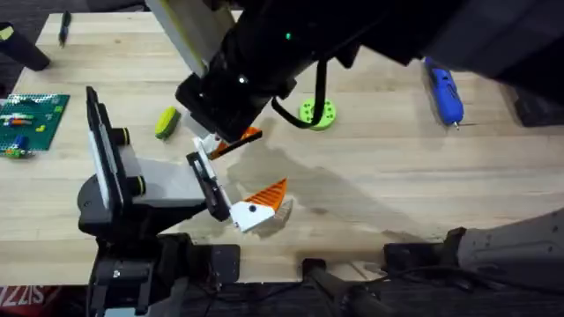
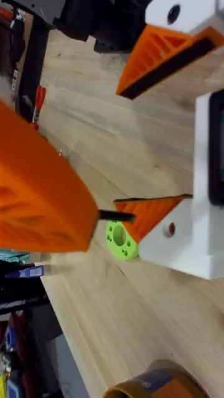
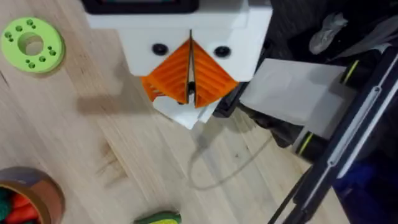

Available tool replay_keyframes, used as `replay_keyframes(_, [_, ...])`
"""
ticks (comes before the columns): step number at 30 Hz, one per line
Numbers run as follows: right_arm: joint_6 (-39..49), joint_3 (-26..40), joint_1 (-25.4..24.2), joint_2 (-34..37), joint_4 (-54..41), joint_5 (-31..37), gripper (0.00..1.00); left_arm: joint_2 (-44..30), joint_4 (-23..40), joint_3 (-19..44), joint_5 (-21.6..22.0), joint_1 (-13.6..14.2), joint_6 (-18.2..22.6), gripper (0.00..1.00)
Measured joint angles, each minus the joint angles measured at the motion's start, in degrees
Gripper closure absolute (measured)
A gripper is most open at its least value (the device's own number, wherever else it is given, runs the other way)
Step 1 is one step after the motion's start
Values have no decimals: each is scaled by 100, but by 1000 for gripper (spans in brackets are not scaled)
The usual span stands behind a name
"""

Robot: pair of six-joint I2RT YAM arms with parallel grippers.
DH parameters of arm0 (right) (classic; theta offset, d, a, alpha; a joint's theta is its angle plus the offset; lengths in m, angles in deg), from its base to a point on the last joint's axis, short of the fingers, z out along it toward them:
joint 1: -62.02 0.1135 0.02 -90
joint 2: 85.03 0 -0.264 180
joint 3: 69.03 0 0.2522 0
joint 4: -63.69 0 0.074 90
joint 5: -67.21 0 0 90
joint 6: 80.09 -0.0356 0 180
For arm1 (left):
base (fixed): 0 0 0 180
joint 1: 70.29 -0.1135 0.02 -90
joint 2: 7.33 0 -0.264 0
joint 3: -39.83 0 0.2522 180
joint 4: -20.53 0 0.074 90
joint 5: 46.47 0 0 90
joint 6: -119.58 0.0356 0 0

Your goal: Pick up the gripper from the table and insert it into the empty holder that is missing its gripper. Then pick up a screw, insert it into the mounting hole, and use the screwdriver to tighten it. Finally, clean up the table by picking up the vegetable and placing it into the bucket.

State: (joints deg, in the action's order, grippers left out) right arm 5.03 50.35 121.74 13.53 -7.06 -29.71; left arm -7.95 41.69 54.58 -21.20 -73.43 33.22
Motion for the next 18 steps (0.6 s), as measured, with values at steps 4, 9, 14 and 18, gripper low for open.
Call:
replay_keyframes(4, [0,0,0,17,-2,-2,994,0,0,0,0,0,0,16])
replay_keyframes(9, [0,0,0,19,-2,0,994,0,2,0,0,0,0,16])
replay_keyframes(14, [0,12,0,73,1,-2,994,-2,1,0,0,0,0,15])
replay_keyframes(18, [-2,13,0,218,0,-2,994,-2,0,0,0,0,0,16])
